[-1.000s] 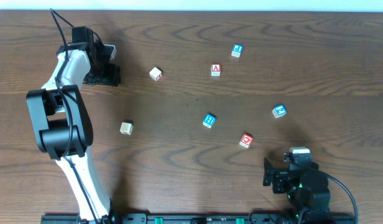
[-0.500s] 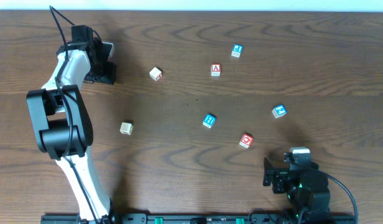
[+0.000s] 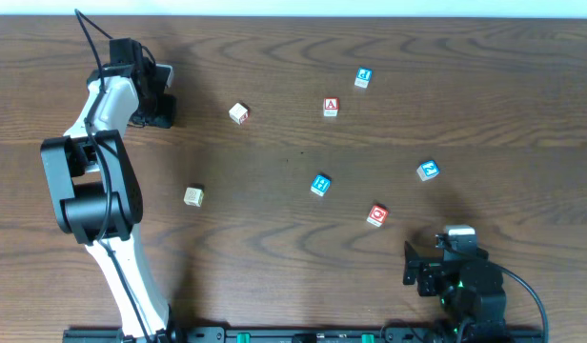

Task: Spell out Ai2
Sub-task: 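Lower the left gripper and close it on the I block, then carry the I block with the left gripper toward the table center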

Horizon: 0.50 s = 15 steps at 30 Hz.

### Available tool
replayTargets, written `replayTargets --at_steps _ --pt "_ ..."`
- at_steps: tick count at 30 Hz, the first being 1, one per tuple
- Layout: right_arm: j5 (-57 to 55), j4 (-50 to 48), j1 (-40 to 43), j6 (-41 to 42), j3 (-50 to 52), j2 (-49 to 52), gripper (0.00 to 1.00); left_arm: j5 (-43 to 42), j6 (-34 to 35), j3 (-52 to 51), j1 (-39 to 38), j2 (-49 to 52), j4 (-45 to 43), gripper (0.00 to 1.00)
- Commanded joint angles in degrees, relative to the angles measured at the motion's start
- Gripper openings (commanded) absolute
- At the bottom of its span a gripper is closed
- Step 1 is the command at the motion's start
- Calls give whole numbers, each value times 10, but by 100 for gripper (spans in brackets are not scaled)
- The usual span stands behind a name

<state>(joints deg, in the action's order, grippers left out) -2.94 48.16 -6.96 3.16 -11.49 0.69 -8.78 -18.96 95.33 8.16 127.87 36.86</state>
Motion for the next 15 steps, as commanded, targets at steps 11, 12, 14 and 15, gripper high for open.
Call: replayTargets --at_steps 11,12,14,15 --pt "2 2 5 -4 7 -4 99 2 112 52 -12 -7 49 6" --pt "2 2 5 -4 7 -4 99 2 116 60 -16 -13 55 6" --pt "2 2 5 -4 7 -4 99 2 120 73 -29 -31 66 6" --pt "2 2 5 -4 7 -4 99 2 120 76 -37 -42 67 6"
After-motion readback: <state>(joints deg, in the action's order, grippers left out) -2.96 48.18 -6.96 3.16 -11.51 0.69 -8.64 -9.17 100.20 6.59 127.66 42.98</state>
